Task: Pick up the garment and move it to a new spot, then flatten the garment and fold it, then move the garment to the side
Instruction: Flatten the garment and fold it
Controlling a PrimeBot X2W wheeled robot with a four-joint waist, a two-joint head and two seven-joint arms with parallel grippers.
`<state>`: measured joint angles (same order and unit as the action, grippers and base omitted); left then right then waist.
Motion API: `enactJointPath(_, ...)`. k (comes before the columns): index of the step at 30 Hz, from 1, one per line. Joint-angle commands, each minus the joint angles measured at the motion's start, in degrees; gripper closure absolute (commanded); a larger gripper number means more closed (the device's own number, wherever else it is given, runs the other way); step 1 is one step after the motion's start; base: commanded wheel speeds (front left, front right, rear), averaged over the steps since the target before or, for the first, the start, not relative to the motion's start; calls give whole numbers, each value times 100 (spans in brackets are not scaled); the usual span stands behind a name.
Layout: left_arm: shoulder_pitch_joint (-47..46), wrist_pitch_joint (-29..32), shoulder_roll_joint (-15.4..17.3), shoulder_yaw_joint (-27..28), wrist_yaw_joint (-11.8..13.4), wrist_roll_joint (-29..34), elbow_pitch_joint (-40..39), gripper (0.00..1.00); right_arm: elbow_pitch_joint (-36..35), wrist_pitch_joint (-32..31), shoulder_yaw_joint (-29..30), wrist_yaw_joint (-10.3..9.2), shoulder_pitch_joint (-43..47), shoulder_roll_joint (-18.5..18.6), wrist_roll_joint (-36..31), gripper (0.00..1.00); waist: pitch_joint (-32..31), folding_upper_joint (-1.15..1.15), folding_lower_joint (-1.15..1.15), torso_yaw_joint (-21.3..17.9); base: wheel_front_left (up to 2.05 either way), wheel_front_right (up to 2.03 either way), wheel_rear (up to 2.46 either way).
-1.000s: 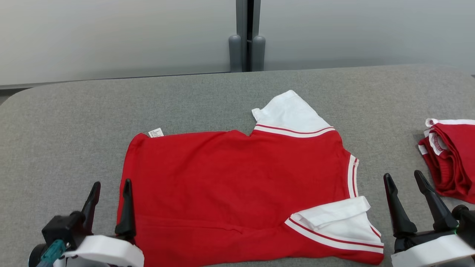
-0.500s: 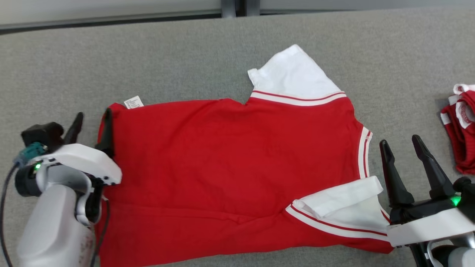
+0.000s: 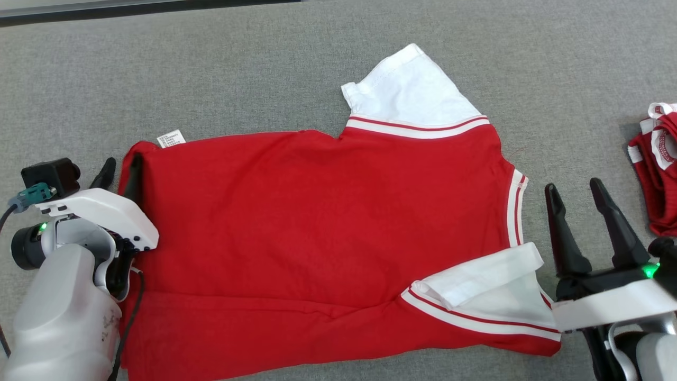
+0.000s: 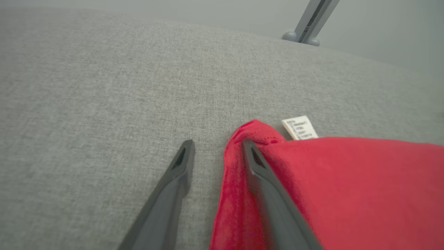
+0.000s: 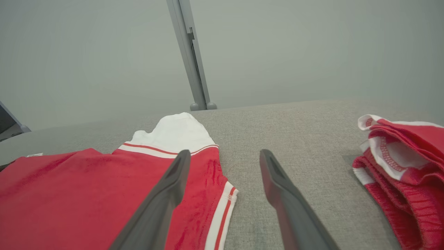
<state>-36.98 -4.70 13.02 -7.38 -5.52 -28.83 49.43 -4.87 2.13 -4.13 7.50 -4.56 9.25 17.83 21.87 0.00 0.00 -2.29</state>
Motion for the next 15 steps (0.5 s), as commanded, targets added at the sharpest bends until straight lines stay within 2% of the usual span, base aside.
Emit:
enactJointPath(1,-81,-19,-8,-52,-54,-33,169,100,62,74,47,-3,-177,73,54,0,7,0,0,-14,0,0,0)
enactJointPath(8,-402,-261,-104,-187,-110,-29,433,100,699,128,220,-3,-1161,490,204,0,28,0,0,132,0,0,0)
enactJointPath(15,-829,-439,-431,-321,-150,-119,539,100,1642,-4,-3,-3,-2350,970,478,0,342,0,0,623,0,0,0)
